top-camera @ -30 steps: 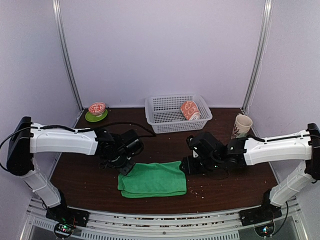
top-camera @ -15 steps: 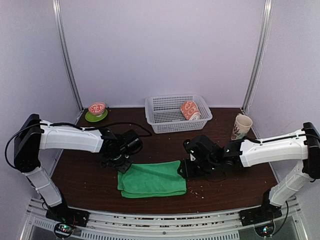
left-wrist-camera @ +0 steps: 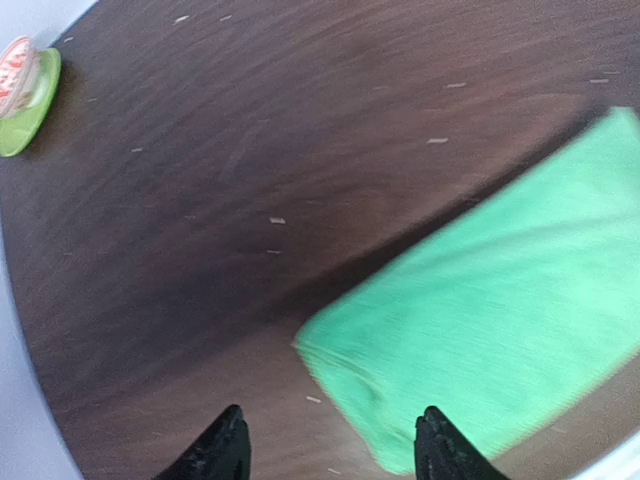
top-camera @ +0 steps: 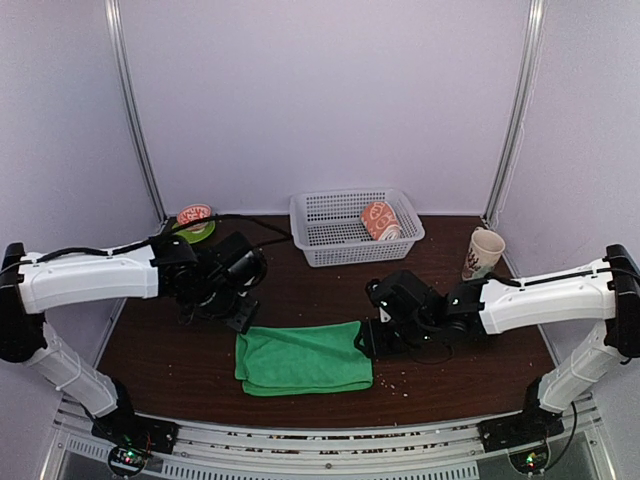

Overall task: Roll the towels
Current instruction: Smooth out the towel at the center of the board.

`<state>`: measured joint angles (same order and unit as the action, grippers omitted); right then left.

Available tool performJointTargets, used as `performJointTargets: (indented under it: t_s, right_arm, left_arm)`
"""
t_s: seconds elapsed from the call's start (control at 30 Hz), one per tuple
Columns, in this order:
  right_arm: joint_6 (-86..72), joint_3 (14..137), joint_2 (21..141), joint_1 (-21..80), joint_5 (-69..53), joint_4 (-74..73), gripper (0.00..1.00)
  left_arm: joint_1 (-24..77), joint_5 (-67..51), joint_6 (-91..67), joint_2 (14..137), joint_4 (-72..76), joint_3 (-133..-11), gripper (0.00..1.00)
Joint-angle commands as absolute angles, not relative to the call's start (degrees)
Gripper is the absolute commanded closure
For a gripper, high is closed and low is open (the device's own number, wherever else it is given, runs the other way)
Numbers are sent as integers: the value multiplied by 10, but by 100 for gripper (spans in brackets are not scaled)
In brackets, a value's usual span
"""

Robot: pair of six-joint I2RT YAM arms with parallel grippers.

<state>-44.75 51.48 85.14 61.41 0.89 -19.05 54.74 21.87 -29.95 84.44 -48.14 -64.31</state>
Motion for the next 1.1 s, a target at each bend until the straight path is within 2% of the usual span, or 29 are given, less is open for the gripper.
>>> performJointTargets:
  t_s: [0.0, 0.1, 0.33, 0.63, 0.9, 1.07]
  right_arm:
    - [-443, 529, 853, 622, 12, -188, 52]
    - [-449, 528, 850, 626, 14, -183, 52]
    - [-455, 526, 841, 638, 19, -177, 52]
    - [-456, 514, 824, 642, 25, -178, 52]
    - [-455, 504, 810, 642, 31, -180, 52]
    - [-453, 502, 806, 642, 34, -181, 52]
  left_arm:
    - [592, 112, -373, 811, -487, -611, 45]
    - [617, 64, -437, 793, -436, -549, 47]
    - [621, 46, -586, 737, -337, -432, 41]
    - [617, 51, -635, 751, -281, -403, 46]
    - [613, 54, -640, 790, -289, -409, 61]
    - [613, 50, -645, 797, -287, -399, 76]
